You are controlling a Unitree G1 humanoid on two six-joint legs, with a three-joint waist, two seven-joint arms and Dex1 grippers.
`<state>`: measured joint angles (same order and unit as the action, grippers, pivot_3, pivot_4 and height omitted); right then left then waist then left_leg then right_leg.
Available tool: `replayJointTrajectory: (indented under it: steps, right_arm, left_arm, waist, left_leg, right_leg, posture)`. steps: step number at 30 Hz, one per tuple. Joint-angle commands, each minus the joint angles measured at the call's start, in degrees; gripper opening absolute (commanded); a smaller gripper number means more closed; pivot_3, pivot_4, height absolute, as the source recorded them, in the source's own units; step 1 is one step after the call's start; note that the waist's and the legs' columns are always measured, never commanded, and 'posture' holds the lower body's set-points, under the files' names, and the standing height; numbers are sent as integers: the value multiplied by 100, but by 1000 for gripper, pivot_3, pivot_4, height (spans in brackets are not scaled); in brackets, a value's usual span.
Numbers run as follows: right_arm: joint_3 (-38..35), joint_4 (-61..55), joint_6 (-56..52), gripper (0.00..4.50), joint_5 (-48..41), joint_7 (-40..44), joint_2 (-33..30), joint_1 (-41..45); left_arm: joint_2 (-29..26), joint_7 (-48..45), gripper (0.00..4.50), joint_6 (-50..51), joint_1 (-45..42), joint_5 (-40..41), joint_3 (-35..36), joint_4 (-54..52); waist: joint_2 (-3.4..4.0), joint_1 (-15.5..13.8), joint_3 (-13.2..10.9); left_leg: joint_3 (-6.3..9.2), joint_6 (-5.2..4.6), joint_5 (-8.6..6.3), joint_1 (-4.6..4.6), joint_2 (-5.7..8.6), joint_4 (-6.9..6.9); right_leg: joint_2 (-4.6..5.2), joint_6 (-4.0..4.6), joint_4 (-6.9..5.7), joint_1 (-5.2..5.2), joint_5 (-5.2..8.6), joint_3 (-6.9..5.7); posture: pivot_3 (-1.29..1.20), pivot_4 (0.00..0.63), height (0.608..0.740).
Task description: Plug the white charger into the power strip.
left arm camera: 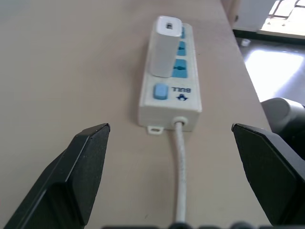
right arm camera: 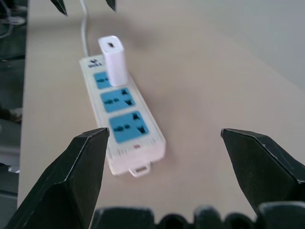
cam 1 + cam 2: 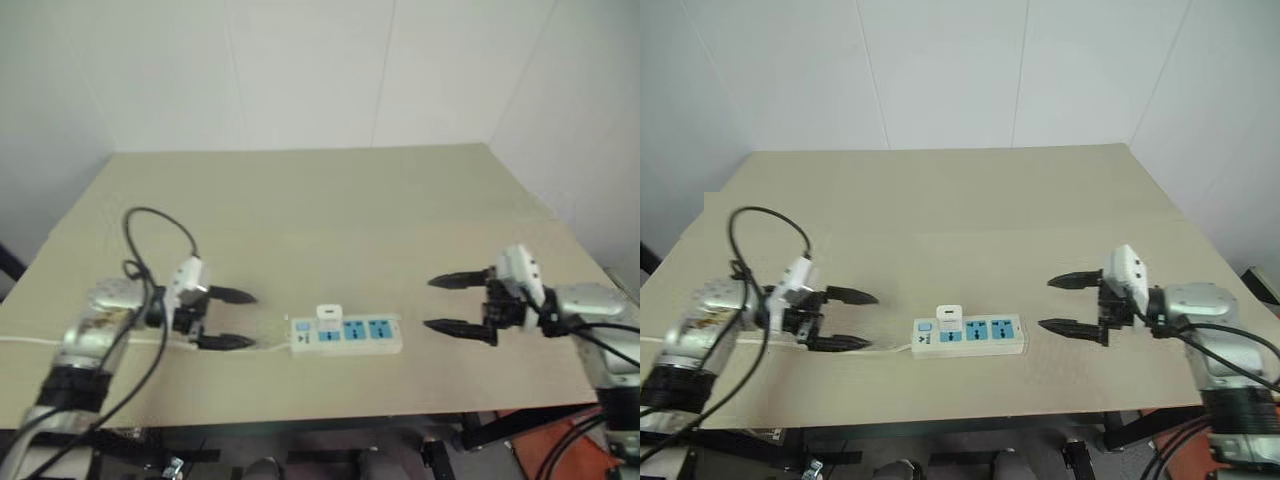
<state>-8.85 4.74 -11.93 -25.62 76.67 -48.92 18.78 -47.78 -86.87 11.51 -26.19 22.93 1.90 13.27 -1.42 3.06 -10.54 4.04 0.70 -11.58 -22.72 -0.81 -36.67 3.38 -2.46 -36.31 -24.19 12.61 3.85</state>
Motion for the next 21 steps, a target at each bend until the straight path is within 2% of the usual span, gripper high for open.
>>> replayJointTrajectory:
  steps: [1, 7, 21]
  right_arm:
    - [-535, -85, -4, 4500, -26, -137, -347, -293]
    - [-1023, -248, -249, 4500, -100, -307, -808, -757]
    - [-1049, -645, -490, 4500, -194, -469, -856, -869]
  left_arm:
    - [-295, 86, 4481, 90, 169, 194, 463, -151]
    - [-521, 309, 4481, 319, 681, 447, 948, -582]
    - [-310, 504, 4481, 433, 866, 548, 777, -1009]
  waist:
    - [1, -11, -8]
    - [2, -37, -31]
    - [0, -54, -33]
  left_leg:
    - [-1, 0, 0, -2, 0, 0]
    - [-7, 0, 0, -9, -1, -1]
    - [-20, 0, 0, -11, -3, -3]
  right_leg:
    - [1, 0, 2, -1, 0, 0]
    - [4, -1, 3, -6, -1, 1]
    - [6, -4, 10, -6, -4, 7]
  posture:
    - [0, 150, 740]
    - [0, 150, 740]
    - [0, 150, 740]
